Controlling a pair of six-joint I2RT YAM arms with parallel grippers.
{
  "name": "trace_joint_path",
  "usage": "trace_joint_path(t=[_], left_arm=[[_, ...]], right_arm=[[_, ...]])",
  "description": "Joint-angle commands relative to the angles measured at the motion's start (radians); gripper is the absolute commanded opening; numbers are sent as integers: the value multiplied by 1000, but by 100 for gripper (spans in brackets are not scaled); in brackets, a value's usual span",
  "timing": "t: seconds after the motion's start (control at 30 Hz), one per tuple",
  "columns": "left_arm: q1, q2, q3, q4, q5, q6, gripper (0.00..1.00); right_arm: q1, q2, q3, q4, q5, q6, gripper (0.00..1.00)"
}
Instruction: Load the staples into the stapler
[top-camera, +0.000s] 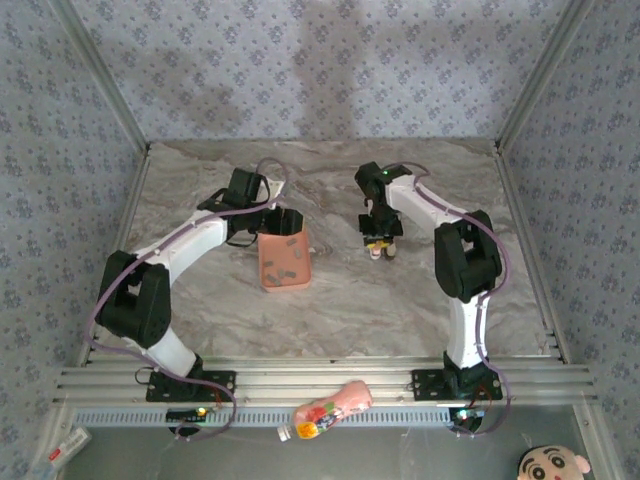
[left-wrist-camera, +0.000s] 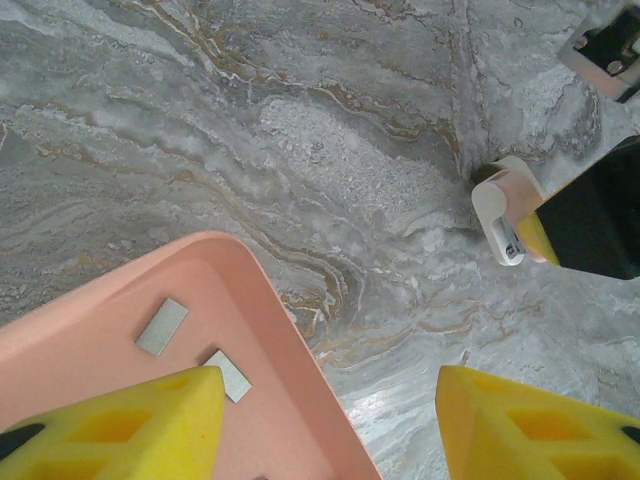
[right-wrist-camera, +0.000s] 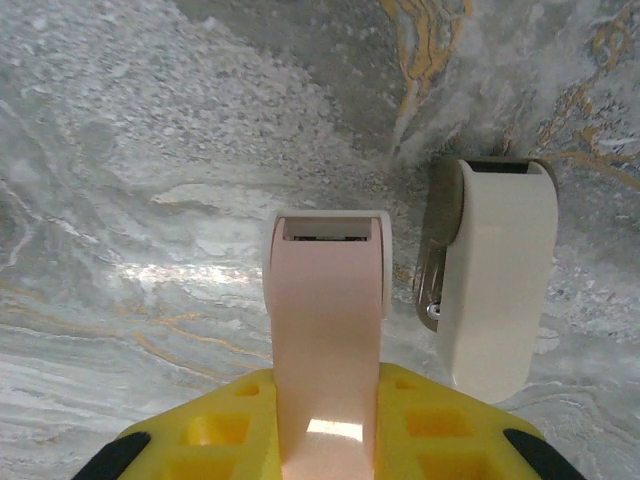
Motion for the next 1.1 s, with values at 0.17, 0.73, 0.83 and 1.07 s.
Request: trace_joint_path(t=[0.17, 0.73, 0.83, 1.07], left_arm=[[-7, 4, 33, -9, 8, 14, 58], [3, -104, 45, -18, -98, -7, 58], [13, -193, 36, -21, -200, -7, 61], [70, -429, -89, 41, -566, 62, 80]], right_arm=[[0, -1, -52, 35, -32, 34, 24], [-16, -167, -87, 66, 59, 60, 43], [-39, -284, -125, 128, 140, 52, 51], [-176, -637, -481, 484, 182, -18, 62]])
